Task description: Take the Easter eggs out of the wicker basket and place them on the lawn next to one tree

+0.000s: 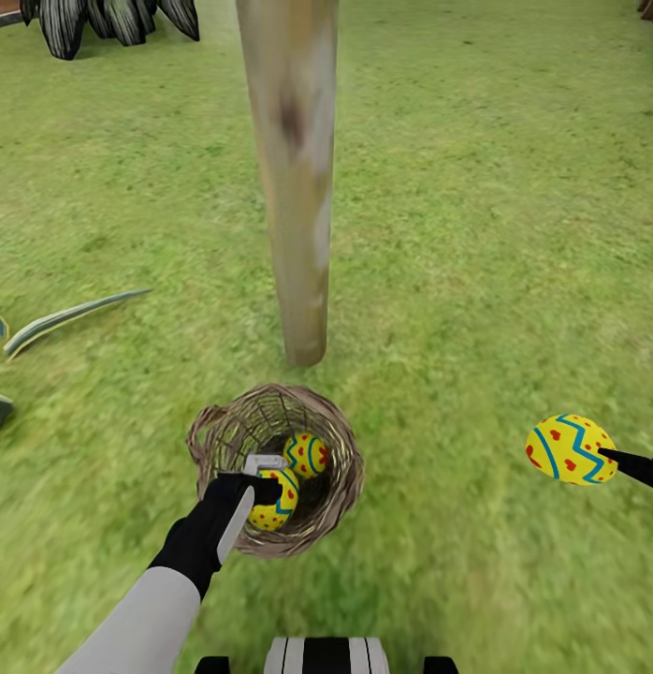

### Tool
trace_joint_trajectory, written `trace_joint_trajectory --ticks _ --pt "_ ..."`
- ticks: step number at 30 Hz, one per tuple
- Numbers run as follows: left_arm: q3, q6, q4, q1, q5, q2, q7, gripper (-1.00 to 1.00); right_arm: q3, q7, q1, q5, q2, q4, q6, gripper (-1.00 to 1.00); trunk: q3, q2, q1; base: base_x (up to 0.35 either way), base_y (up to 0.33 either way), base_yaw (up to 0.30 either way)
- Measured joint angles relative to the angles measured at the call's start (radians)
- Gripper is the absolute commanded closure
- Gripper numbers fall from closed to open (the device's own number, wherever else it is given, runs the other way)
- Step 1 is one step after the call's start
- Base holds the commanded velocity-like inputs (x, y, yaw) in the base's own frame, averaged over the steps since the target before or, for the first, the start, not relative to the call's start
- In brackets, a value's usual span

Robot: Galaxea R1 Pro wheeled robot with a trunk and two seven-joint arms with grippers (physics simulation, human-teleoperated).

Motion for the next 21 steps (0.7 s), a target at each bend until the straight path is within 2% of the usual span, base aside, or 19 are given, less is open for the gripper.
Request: trace_joint_trajectory --ticks 9,11,13,18,20,21 --pt "0.000 -0.005 -0.006 0.000 0.003 0.000 -0.013 1.00 0.000 0.000 0.000 0.000 0.000 0.000 0.000 1.00 0.028 0.063 -0.035 0.000 0.000 0.000" --pt "0.003 -0.006 -0.016 0.001 0.004 0.003 -0.073 1.00 0.000 0.000 0.000 0.000 0.000 0.000 0.000 1.00 0.034 0.077 -0.042 0.000 0.000 0.000" --pt "0.003 -0.005 -0.078 0.002 0.006 0.014 -0.123 1.00 0.000 0.000 0.000 0.000 0.000 0.000 0.000 1.00 0.041 0.091 -0.050 0.000 0.000 0.000" --pt "0.005 -0.001 -0.138 0.005 0.008 0.023 -0.143 1.00 0.000 0.000 0.000 0.000 0.000 0.000 0.000 1.00 0.056 0.126 -0.069 0.000 0.000 0.000" --pt "0.005 -0.001 -0.159 0.006 0.007 0.030 -0.199 1.00 0.000 0.000 0.000 0.000 0.001 0.000 -0.001 1.00 0.063 0.140 -0.077 0.000 0.000 0.000" --pt "0.004 -0.001 -0.175 0.006 0.007 0.044 -0.255 1.00 0.000 -0.001 0.000 0.000 0.001 0.000 -0.001 1.00 0.066 0.147 -0.081 0.000 0.000 0.000"
